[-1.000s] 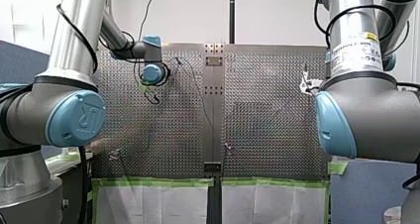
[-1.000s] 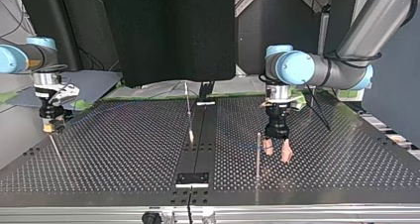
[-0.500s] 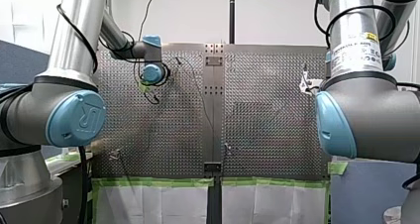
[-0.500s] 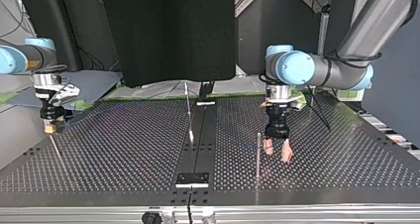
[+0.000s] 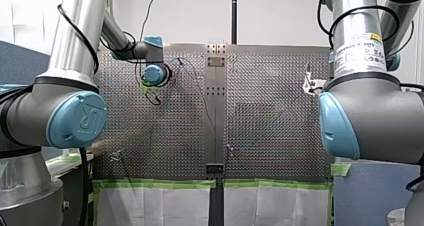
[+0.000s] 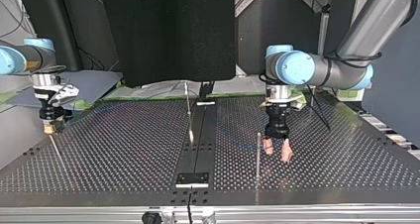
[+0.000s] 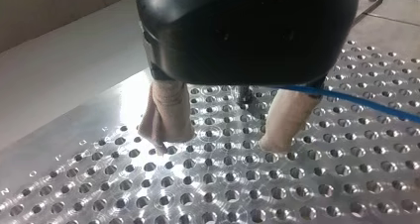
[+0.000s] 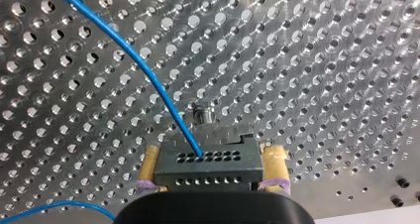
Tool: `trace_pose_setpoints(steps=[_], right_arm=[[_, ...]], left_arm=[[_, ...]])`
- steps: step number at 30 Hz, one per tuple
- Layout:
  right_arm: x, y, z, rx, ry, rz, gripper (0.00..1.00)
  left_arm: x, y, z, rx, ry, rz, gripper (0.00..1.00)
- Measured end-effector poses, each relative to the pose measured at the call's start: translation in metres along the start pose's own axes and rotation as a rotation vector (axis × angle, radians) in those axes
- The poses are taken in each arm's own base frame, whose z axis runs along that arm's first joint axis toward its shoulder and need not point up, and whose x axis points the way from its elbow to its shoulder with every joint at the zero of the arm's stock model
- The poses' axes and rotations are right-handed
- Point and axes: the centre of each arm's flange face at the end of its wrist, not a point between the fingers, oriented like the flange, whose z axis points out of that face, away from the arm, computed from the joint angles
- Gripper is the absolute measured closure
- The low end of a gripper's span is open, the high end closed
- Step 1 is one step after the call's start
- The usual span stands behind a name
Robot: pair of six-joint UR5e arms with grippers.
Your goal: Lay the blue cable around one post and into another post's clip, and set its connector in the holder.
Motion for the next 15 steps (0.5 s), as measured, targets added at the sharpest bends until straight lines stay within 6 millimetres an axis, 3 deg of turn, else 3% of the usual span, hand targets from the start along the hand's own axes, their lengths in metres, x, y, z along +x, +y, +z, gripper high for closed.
trace_pose_setpoints(steps=[15], right_arm=[[0.0002, 0.0011, 0.0000, -0.001, 0.001, -0.001, 0.82]], left_arm=[[0.0001, -0.0003, 0.0000, 0.001, -0.001, 0.006, 0.02]])
